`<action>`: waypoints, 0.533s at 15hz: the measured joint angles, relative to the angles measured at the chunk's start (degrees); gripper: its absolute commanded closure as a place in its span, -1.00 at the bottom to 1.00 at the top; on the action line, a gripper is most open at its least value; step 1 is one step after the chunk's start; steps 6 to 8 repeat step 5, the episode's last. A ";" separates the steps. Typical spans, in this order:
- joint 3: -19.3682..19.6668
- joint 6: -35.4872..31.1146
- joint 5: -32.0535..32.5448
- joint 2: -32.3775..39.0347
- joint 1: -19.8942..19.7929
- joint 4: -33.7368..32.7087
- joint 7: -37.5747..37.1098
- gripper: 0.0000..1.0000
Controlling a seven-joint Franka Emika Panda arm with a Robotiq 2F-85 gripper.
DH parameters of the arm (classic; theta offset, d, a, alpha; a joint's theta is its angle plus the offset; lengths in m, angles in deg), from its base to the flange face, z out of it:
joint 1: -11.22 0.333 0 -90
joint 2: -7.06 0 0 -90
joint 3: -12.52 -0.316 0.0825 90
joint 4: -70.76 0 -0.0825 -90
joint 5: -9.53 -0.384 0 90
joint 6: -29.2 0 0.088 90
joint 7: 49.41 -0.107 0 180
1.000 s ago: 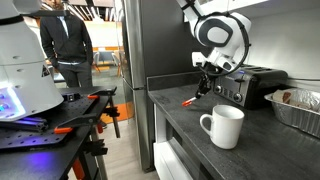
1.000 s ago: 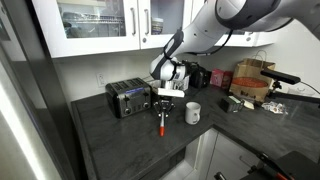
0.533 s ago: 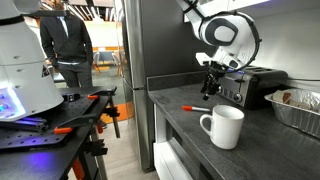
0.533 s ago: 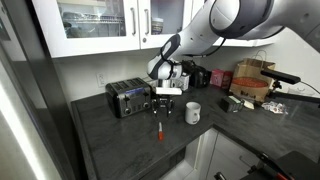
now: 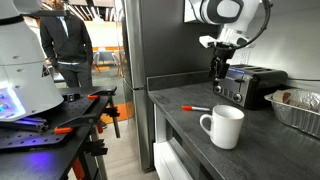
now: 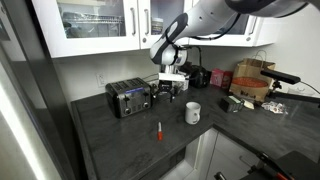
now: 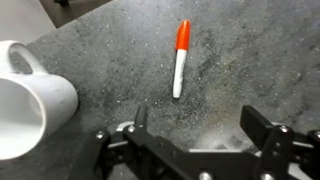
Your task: Pick the marker from the cup and put it on the table
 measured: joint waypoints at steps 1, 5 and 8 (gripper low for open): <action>-0.07 0.03 0.00 -2.04 0.05 1.73 0.00 -1.00; -0.07 0.02 0.01 -10.62 0.25 8.91 0.00 -1.00; -0.07 0.02 0.01 -10.62 0.25 8.91 0.00 -1.00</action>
